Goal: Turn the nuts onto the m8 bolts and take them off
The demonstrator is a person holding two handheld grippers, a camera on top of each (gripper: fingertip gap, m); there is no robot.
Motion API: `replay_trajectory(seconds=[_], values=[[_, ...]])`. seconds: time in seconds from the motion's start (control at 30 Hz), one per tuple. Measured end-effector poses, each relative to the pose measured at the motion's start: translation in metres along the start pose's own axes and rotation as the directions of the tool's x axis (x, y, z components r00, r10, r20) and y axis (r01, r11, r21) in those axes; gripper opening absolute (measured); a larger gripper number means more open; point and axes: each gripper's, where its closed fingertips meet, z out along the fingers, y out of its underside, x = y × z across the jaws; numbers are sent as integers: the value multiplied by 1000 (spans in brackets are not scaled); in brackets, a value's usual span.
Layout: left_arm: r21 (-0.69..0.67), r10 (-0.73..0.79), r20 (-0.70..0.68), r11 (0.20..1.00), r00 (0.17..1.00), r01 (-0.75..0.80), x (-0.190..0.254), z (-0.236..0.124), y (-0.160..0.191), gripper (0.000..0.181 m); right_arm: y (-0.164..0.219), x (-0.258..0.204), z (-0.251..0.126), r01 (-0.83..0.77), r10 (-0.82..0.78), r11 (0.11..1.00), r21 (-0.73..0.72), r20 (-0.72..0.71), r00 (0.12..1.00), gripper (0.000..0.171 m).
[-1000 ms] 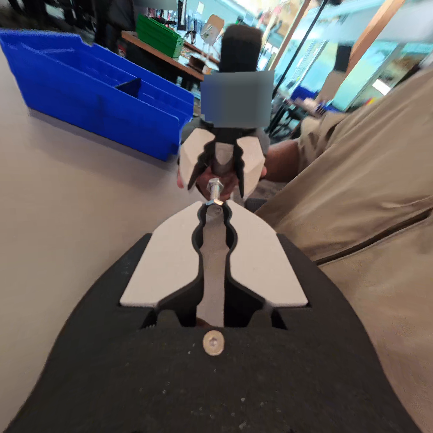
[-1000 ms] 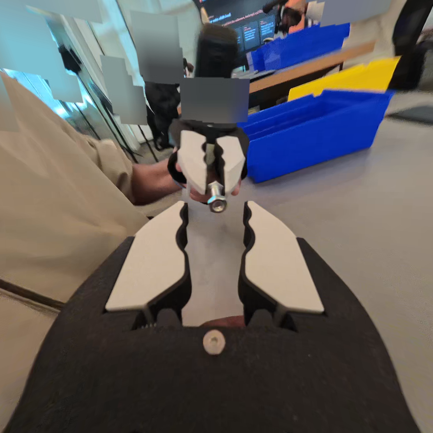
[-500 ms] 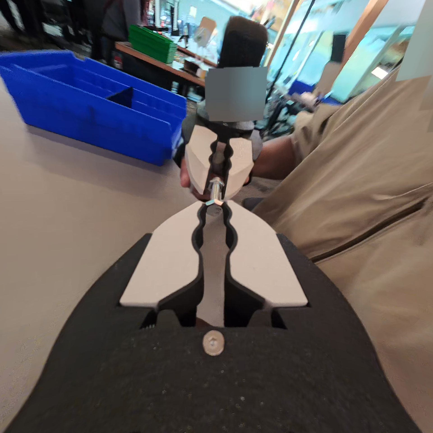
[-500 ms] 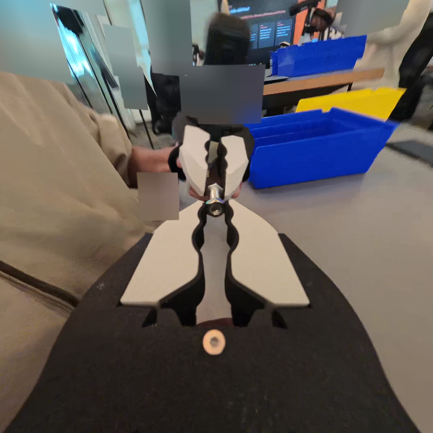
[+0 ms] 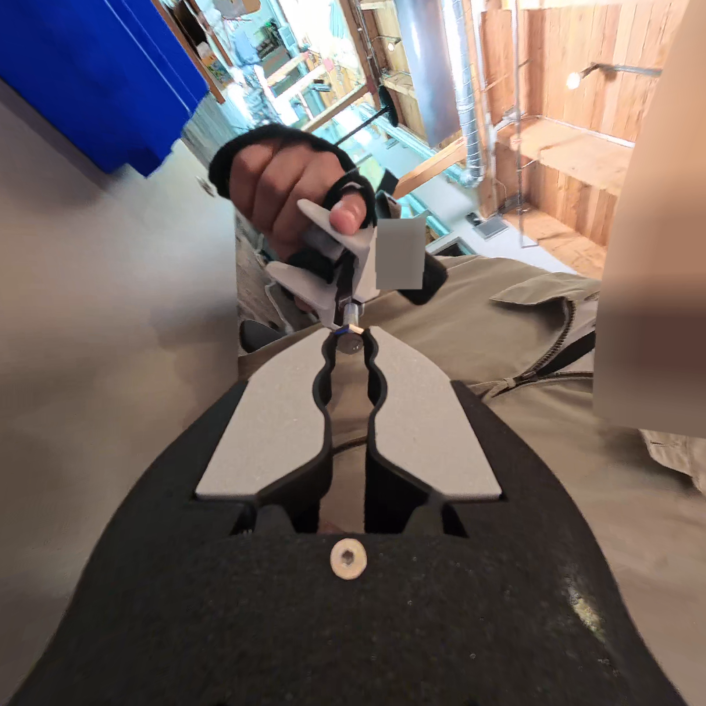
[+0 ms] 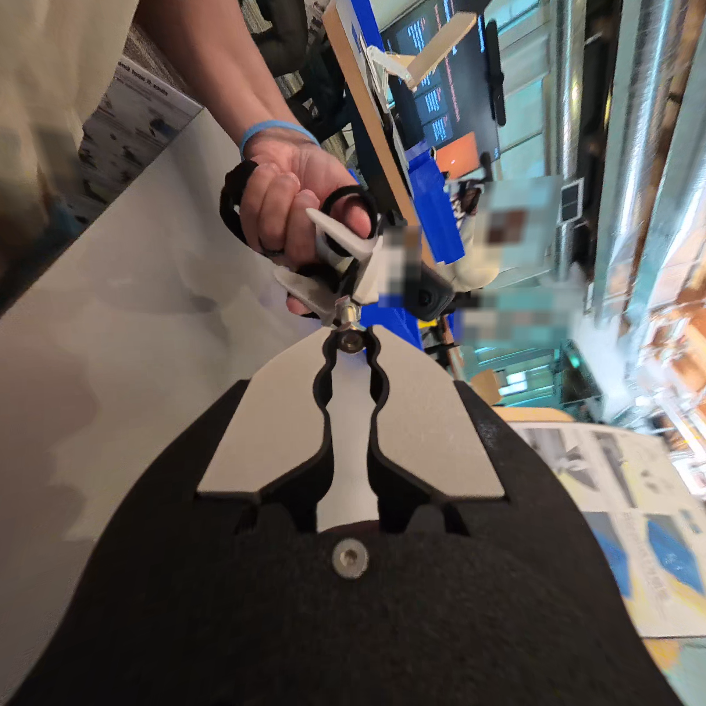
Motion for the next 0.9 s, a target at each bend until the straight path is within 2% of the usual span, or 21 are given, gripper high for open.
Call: replay_trajectory(seconds=[0.17, 0.27, 0.33, 0.4, 0.47, 0.5, 0.57, 0.6, 0.67, 0.7, 0.77, 0.83, 0.9], values=[[15, 119, 64, 993, 991, -120, 0, -2, -8, 14, 4, 4, 1, -254, 254, 967, 20, 24, 967, 17], [54, 164, 86, 984, 983, -169, 1, -8, -16, 14, 10, 1, 1, -403, 401, 915, 5, 77, 913, 45], [54, 215, 132, 973, 968, -224, 0, -12, -20, 14, 13, -2, 0, -515, 512, 857, 8, 103, 853, 51], [12, 325, 239, 941, 915, -338, -7, -15, -22, 14, 12, -3, 0, -682, 672, 731, 22, 153, 724, 51], [-52, 449, 326, 887, 832, -458, -9, -16, -22, 14, 12, -3, 2, -855, 834, 519, 11, 214, 509, 51], [-89, 501, 356, 858, 789, -506, -10, -16, -21, 14, 13, -2, 3, -922, 892, 388, 4, 251, 376, 46], [-134, 610, 391, 779, 690, -613, -7, -15, -22, 14, 8, -3, 4, -988, 924, 155, -9, 355, 142, 45], [-151, 651, 402, 741, 644, -654, -5, -15, -23, 14, 4, -2, 3, -996, 919, 85, 6, 387, 81, 40], [-231, 726, 449, 657, 521, -717, -9, -16, -23, 14, 2, 0, 4, -1000, 922, -8, 27, 387, 4, 37], [-276, 761, 458, 614, 460, -740, -10, -16, -22, 14, 1, 4, 4, -996, 916, -75, 40, 397, -53, 43], [-311, 798, 453, 560, 398, -768, -7, -13, -19, 14, 3, 8, 4, -980, 892, -193, 47, 424, -156, 31], [-351, 819, 450, 528, 356, -773, -10, -12, -17, 14, 6, 7, 5, -974, 891, -219, 51, 418, -178, 25], [-335, 816, 448, 533, 366, -777, -8, -11, -17, 14, 7, 1, 8, -984, 907, -171, 39, 396, -142, 17]])
